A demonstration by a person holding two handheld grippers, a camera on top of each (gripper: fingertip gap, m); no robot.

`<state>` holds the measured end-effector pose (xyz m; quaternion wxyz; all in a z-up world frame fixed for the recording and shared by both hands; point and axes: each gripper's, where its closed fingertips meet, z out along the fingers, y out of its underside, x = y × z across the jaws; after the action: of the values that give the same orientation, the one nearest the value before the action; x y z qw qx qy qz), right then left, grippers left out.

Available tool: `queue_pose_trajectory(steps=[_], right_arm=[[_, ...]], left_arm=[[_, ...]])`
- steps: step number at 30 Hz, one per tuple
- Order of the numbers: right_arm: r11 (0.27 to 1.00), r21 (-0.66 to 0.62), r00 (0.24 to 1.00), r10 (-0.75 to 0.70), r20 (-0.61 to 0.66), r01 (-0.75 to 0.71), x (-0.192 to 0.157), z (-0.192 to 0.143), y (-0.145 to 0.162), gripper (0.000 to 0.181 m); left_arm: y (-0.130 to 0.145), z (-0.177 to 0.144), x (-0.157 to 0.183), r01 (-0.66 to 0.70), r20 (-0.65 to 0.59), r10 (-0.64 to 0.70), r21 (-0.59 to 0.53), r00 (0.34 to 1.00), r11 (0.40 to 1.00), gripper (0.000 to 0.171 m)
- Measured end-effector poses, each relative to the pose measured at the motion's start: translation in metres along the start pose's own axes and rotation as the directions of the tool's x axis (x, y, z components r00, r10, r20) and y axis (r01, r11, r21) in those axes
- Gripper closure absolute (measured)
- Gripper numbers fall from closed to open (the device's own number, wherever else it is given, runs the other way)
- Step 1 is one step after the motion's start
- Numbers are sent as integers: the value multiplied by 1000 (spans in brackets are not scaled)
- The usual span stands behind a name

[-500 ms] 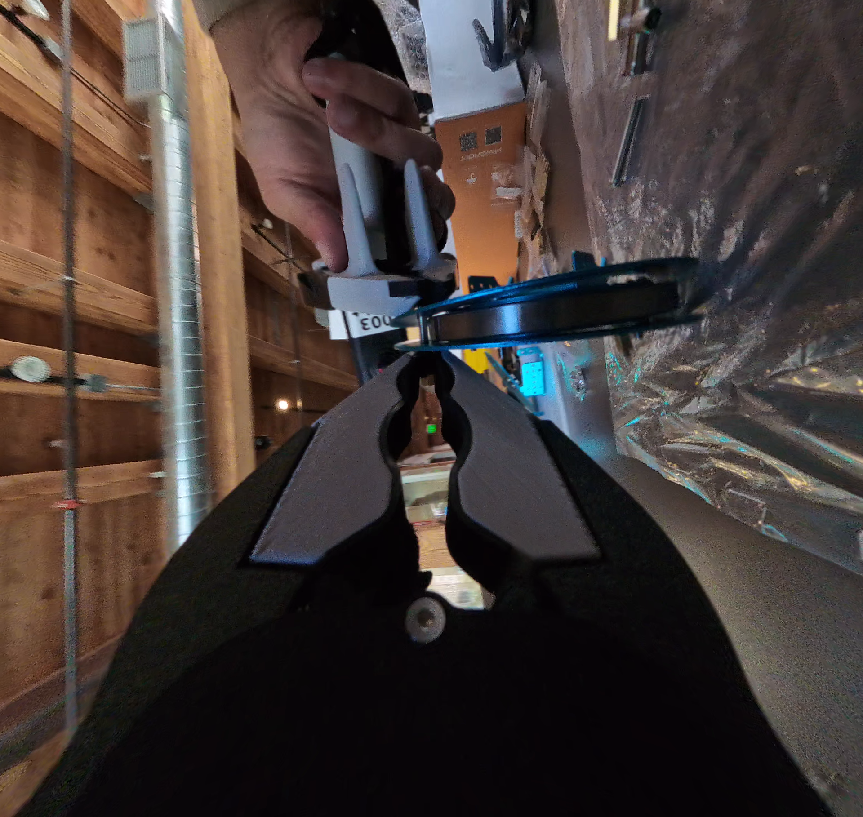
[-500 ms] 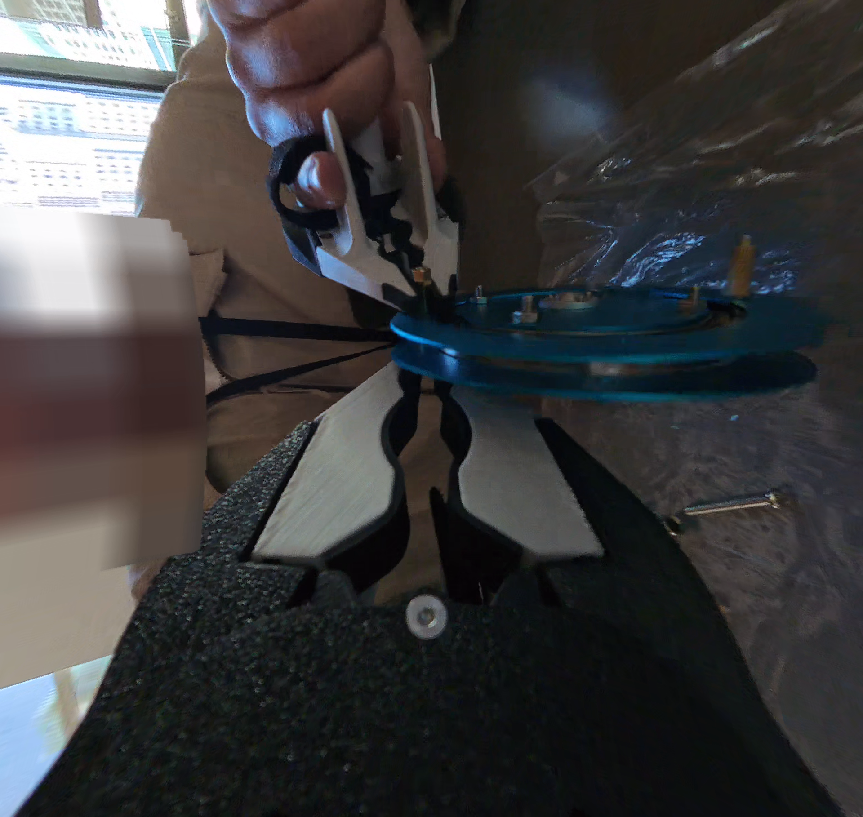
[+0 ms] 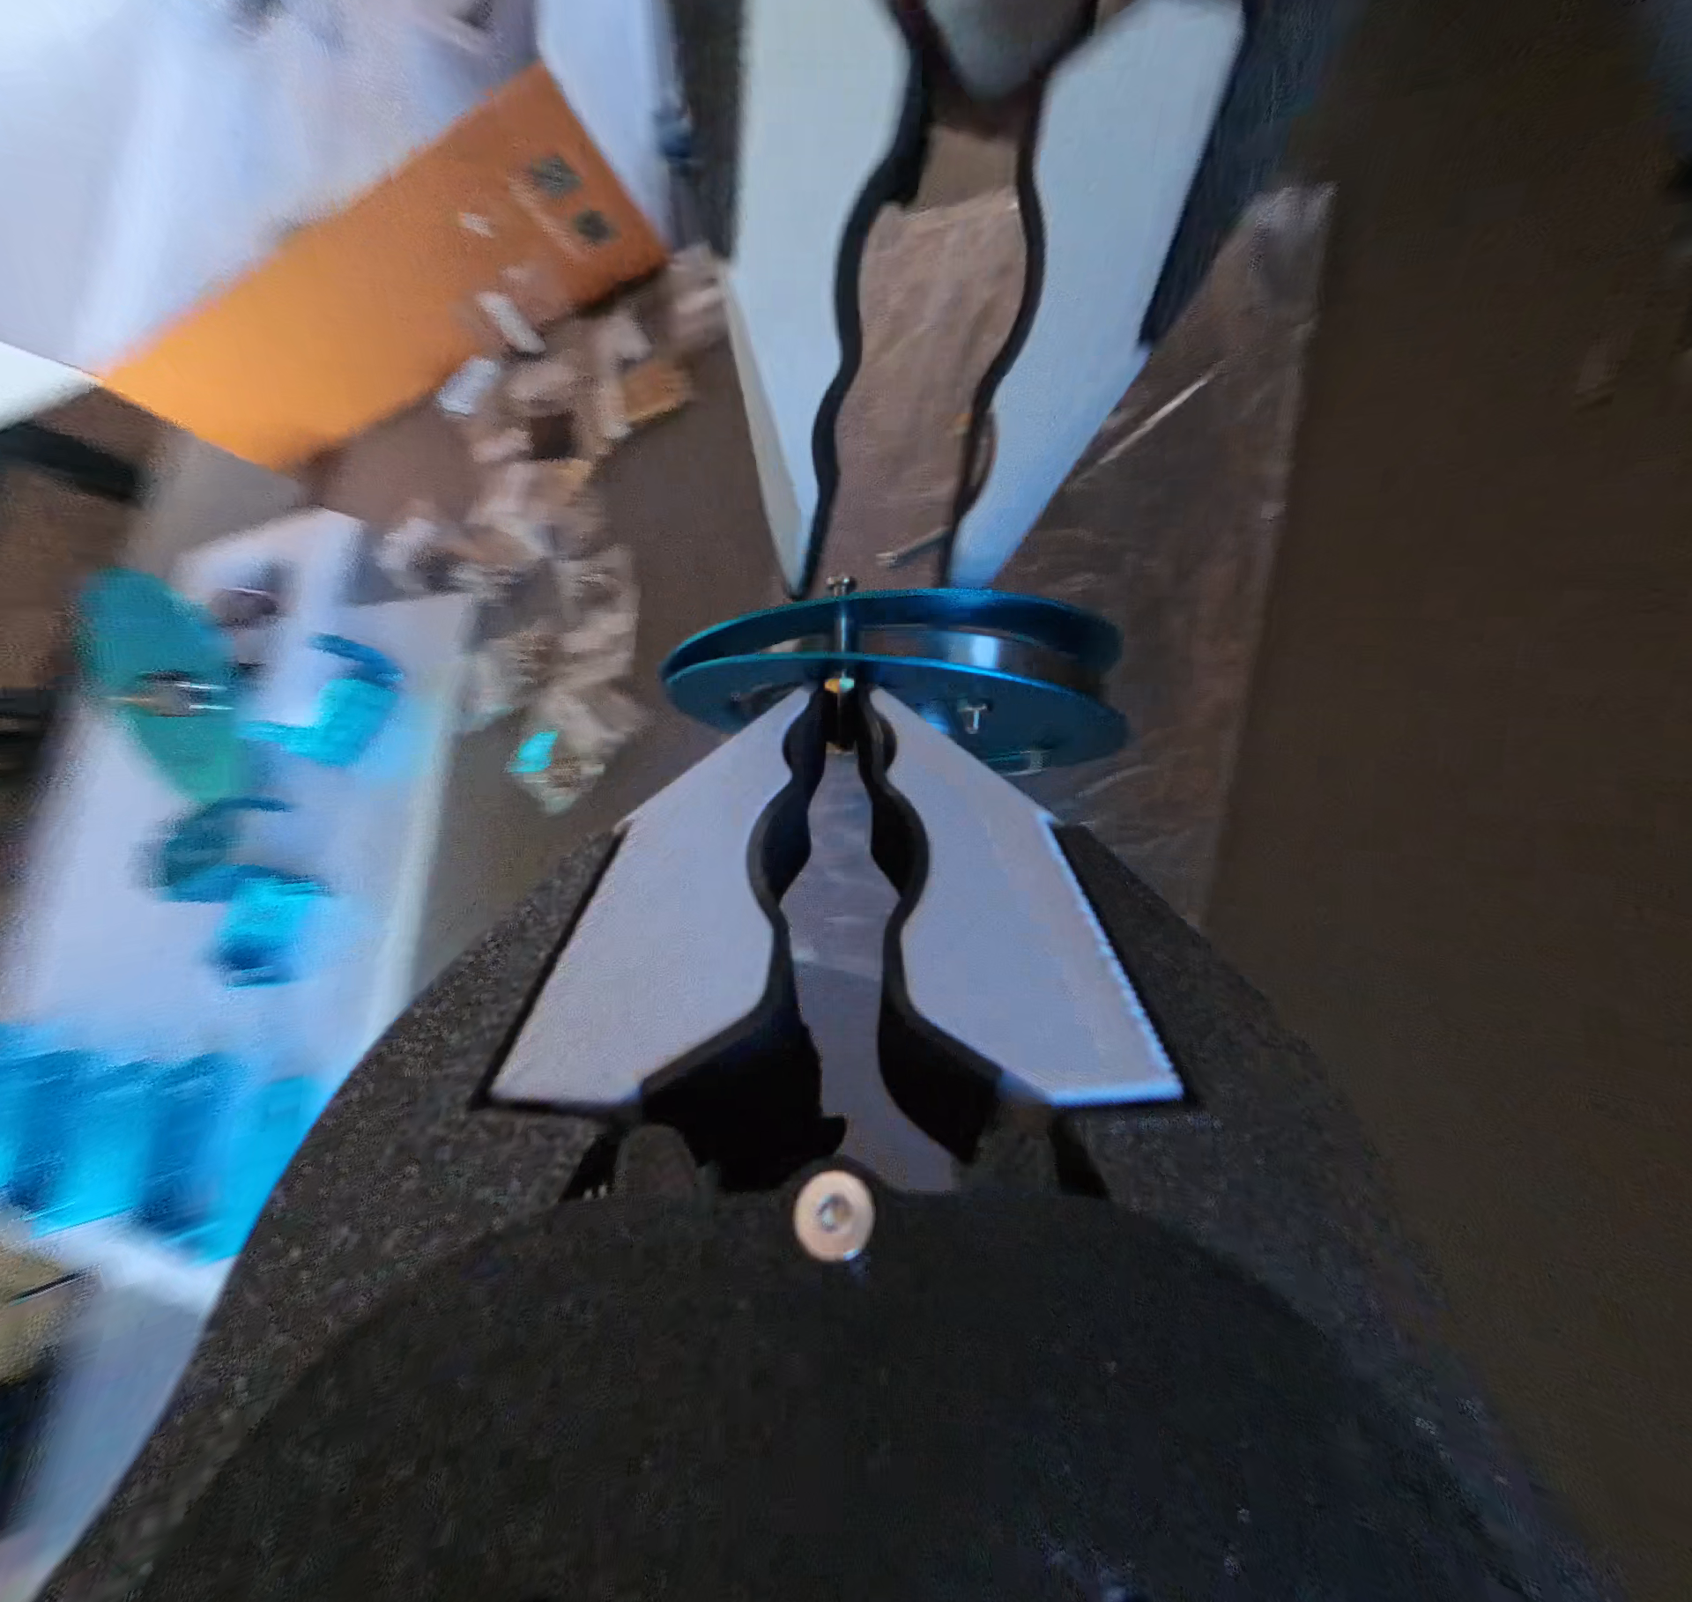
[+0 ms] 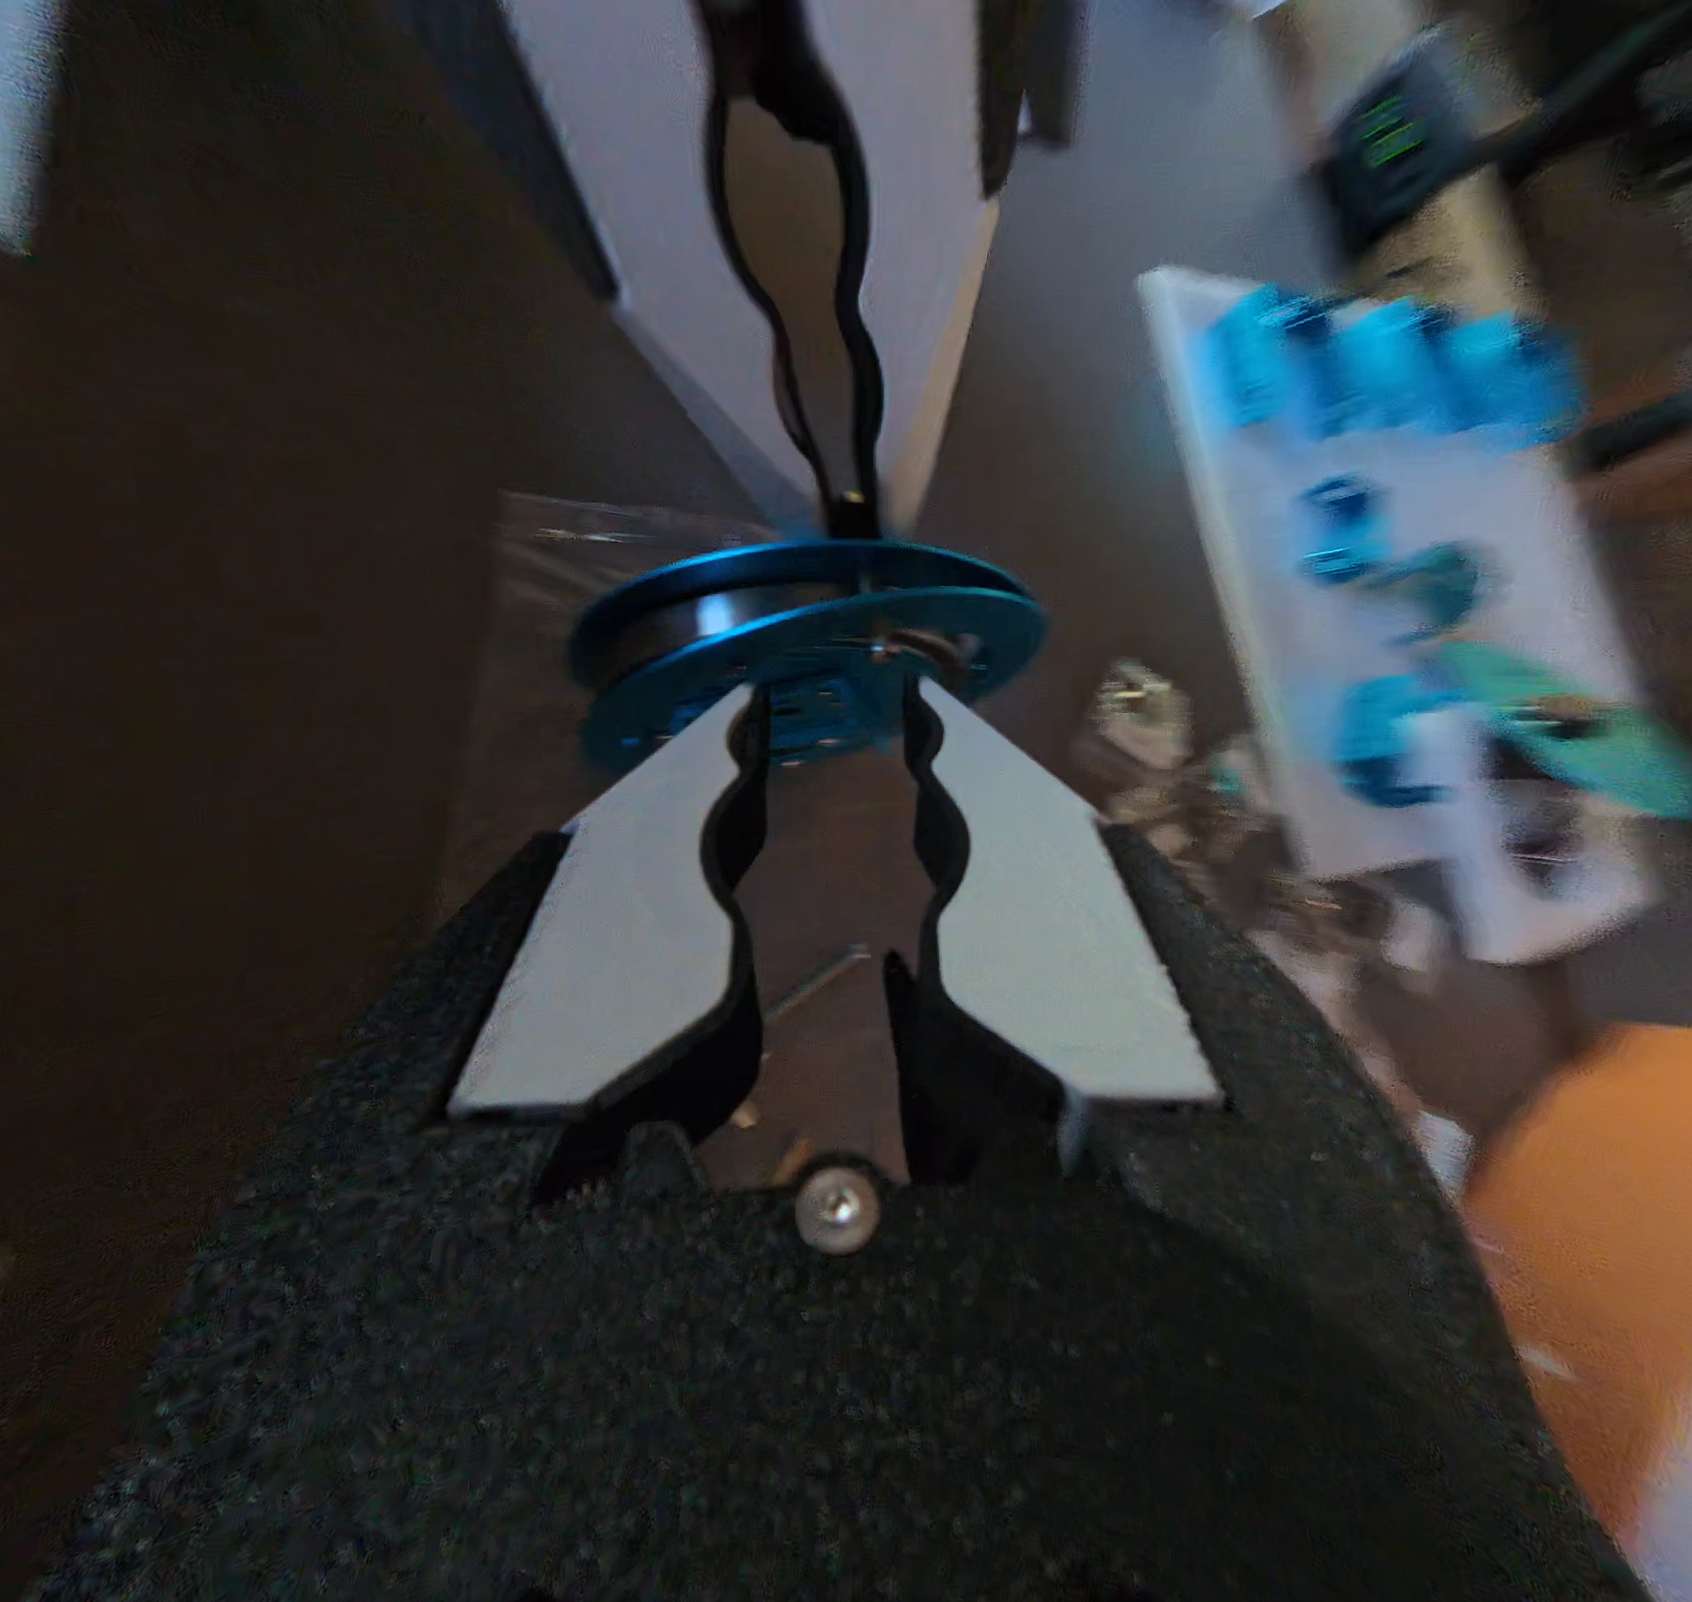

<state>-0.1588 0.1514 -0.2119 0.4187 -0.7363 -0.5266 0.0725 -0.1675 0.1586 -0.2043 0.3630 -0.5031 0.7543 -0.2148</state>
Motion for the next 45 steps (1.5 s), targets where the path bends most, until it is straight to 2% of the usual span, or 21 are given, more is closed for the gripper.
queue_pose_trajectory(steps=[1,2,3,5,7,11,12,14,16,18,20,22,24,25,29,33,45], right_arm=[[998,16,991,-51,-125,53,7,-1,1,160],[995,44,969,-72,-236,84,12,-3,-2,168],[991,79,941,-77,-328,108,15,-7,-6,169],[985,86,899,-99,-427,149,15,-12,-4,174],[989,90,896,-66,-439,117,14,-10,2,178],[993,107,900,3,-435,48,28,-4,23,157],[995,99,907,19,-421,26,28,-2,28,147],[988,147,914,105,-392,-51,32,0,34,152],[986,124,909,151,-389,-111,42,1,46,146],[972,145,890,229,-395,-186,53,-5,52,147],[932,216,877,351,-329,-292,56,-11,47,146],[875,307,872,445,-205,-374,50,-15,33,140],[830,376,873,478,-99,-412,41,-16,20,143],[823,393,875,476,-86,-409,40,-16,18,149],[836,417,887,442,-130,-356,41,-15,15,152],[855,405,896,415,-159,-324,42,-17,16,144],[869,372,908,398,-133,-326,34,-7,20,149]], left_arm=[[-1,0,4,107,-103,-106,4,989,994,168],[-2,1,2,228,-167,-226,-5,960,974,168],[-3,4,-2,324,-208,-318,-6,925,946,168],[-3,8,-10,465,-292,-446,-5,846,885,168],[-4,8,-13,585,-384,-543,-10,747,811,168],[-10,7,-7,698,-537,-601,-31,592,716,168],[-11,8,-7,715,-554,-609,-36,567,698,167],[-13,10,-8,746,-581,-624,-41,523,664,167],[-14,11,-8,785,-606,-644,-50,467,617,167],[-15,12,-10,818,-618,-662,-52,425,573,167],[-14,13,-14,836,-614,-674,-42,410,547,167],[-14,14,-16,843,-607,-681,-36,409,537,168],[-15,14,-16,848,-601,-687,-31,407,530,167],[-15,14,-15,846,-599,-686,-27,412,532,168],[-14,14,-16,844,-587,-689,-19,425,537,168],[-13,13,-16,847,-600,-687,-28,410,531,167],[-14,13,-15,842,-602,-682,-28,417,539,167]])
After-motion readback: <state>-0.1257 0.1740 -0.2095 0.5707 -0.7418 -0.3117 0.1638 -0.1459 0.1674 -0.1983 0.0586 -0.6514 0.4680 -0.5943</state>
